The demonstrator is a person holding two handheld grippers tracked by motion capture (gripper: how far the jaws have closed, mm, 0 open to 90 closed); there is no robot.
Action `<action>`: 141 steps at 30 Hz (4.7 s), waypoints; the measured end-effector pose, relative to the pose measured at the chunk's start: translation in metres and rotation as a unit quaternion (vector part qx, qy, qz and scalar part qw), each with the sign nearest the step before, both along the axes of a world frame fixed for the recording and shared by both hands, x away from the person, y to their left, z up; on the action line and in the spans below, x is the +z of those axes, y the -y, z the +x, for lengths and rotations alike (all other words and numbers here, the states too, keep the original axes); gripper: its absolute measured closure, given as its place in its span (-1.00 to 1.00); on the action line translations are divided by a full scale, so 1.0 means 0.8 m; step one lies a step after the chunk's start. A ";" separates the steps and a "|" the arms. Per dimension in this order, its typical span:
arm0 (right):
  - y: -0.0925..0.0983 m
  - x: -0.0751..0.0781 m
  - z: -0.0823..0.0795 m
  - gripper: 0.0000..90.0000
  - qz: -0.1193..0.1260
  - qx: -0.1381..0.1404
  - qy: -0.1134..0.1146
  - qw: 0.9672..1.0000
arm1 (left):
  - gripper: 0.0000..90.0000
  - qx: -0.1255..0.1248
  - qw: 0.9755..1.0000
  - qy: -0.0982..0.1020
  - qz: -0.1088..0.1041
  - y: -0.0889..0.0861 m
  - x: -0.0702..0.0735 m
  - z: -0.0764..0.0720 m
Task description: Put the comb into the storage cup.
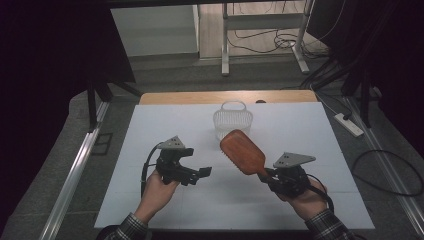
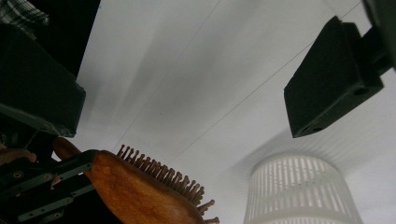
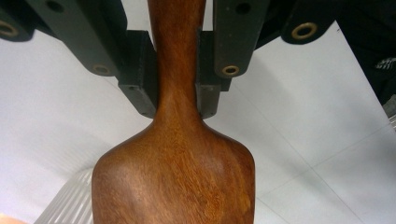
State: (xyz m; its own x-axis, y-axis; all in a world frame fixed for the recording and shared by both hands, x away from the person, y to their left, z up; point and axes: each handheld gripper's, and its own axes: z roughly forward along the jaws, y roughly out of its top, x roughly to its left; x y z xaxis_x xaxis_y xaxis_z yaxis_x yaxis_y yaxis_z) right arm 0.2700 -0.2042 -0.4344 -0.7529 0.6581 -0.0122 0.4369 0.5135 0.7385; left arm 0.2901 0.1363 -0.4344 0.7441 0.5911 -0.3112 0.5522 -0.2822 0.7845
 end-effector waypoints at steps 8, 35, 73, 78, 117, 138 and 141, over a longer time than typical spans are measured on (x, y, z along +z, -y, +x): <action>-0.006 0.001 -0.001 0.61 0.012 0.006 0.007 1.000 | -1.00 -0.005 1.000 -0.013 -0.014 0.012 -0.004 0.006; -0.028 -0.002 -0.014 0.61 0.046 0.035 0.015 0.998 | -1.00 -0.031 0.995 -0.060 -0.068 0.044 -0.011 0.034; -0.042 -0.011 -0.015 0.61 0.040 0.060 0.030 0.997 | 0.06 -0.076 0.958 -0.167 -0.222 0.042 -0.025 0.053; -0.042 -0.012 -0.013 0.60 0.036 0.062 0.030 0.997 | 0.18 -0.081 0.958 -0.162 -0.220 0.044 -0.022 0.051; -0.025 -0.019 -0.001 -0.82 0.006 0.051 -0.079 0.996 | 0.20 -0.053 0.987 -0.080 -0.127 0.037 0.008 0.049; 0.012 -0.021 0.001 -1.00 0.017 0.042 -0.058 0.997 | 0.19 -0.034 0.992 -0.052 -0.112 0.031 0.027 0.063; 0.016 -0.022 0.002 -1.00 0.020 0.044 -0.064 0.997 | 0.19 -0.030 0.992 -0.052 -0.113 0.028 0.028 0.067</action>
State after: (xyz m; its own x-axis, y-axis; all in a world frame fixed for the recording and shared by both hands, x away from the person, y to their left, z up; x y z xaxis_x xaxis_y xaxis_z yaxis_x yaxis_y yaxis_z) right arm 0.2716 -0.2172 -0.4521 -0.8011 0.5879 0.1123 0.4835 0.5250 0.7004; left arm 0.3437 0.1140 -0.4117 0.7327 0.4541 -0.5069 0.6206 -0.1403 0.7715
